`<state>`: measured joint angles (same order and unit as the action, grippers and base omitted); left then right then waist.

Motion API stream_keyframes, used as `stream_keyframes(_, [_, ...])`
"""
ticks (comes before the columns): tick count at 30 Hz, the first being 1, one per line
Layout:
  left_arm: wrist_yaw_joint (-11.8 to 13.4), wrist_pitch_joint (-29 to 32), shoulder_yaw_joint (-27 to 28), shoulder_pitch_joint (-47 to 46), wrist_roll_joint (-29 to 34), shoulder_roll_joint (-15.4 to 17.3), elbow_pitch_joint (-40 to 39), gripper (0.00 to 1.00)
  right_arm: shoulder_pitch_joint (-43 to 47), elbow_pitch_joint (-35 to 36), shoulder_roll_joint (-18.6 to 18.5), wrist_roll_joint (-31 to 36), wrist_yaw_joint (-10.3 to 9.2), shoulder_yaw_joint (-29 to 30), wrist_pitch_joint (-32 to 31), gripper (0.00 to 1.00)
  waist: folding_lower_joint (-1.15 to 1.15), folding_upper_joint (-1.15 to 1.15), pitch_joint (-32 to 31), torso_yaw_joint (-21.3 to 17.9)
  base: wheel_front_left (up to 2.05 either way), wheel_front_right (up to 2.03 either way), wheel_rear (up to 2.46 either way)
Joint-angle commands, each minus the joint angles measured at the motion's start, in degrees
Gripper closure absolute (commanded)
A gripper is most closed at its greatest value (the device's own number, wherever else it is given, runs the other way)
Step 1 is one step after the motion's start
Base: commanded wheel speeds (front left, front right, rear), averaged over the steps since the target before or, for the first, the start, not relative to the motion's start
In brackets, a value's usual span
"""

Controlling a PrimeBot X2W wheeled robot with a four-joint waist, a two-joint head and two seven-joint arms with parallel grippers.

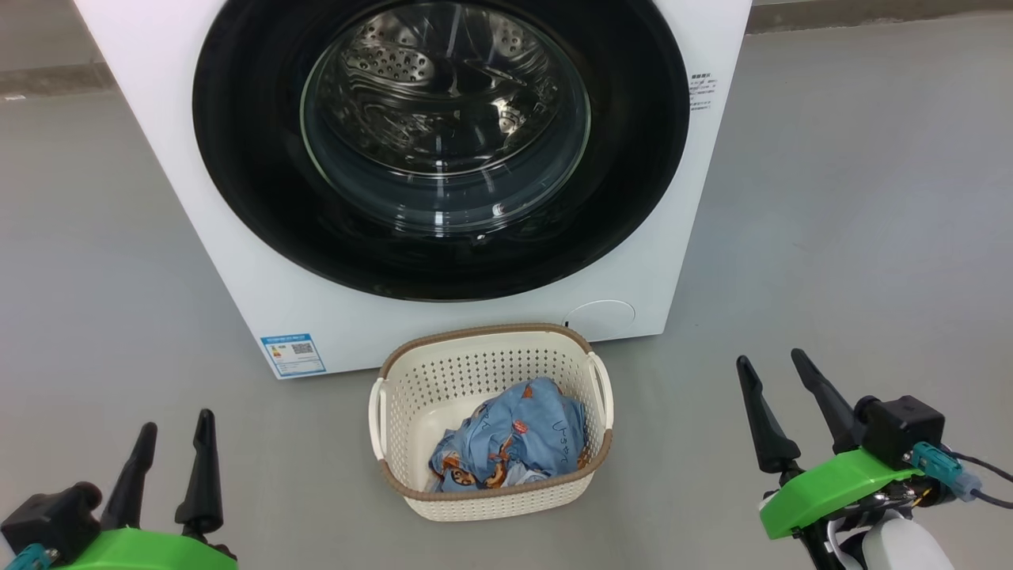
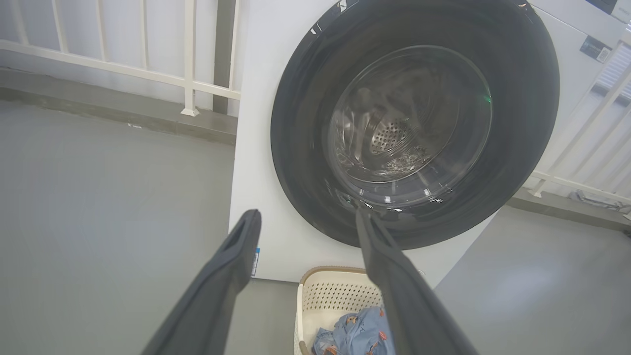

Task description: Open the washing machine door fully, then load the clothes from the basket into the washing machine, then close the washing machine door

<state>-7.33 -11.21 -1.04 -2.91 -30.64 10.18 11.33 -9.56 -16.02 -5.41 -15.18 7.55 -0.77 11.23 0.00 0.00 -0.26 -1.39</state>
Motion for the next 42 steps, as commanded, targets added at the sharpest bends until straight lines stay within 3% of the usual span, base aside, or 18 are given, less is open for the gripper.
stream_keyframes(1, [-0.13, -0.90, 1.87, -1.89, 1.74, 1.87, -1.82, 0.00, -2.44, 1.62, -0.33, 2.09, -0.06, -1.30, 0.90, 0.00, 0.00, 0.00, 0.00, 0.05, 0.00, 0.00, 0.00])
stream_keyframes(18, [-0.15, -3.77, 0.61, -2.04, 12.33, 3.74, -1.78, 0.00, -4.04, 0.82, -0.49, 11.08, -0.06, -2.07, 3.75, 0.00, 0.00, 0.00, 0.10, 0.27, 0.00, 0.00, 0.00])
stream_keyframes(26, [-0.15, -3.79, 0.30, -2.15, 11.98, 3.99, -1.02, 0.00, -4.17, -1.25, -0.40, 8.85, -0.06, -2.38, 3.76, 0.04, 0.00, 0.00, -0.02, 0.27, 0.00, 0.00, 0.00])
stream_keyframes(42, [-0.15, -3.79, 0.24, -2.40, 11.65, 4.27, -0.10, 0.00, -4.73, -2.30, -0.57, 4.74, -0.06, -2.50, 3.77, 0.00, 0.00, 0.00, -0.42, 0.23, 0.00, 0.00, 0.00])
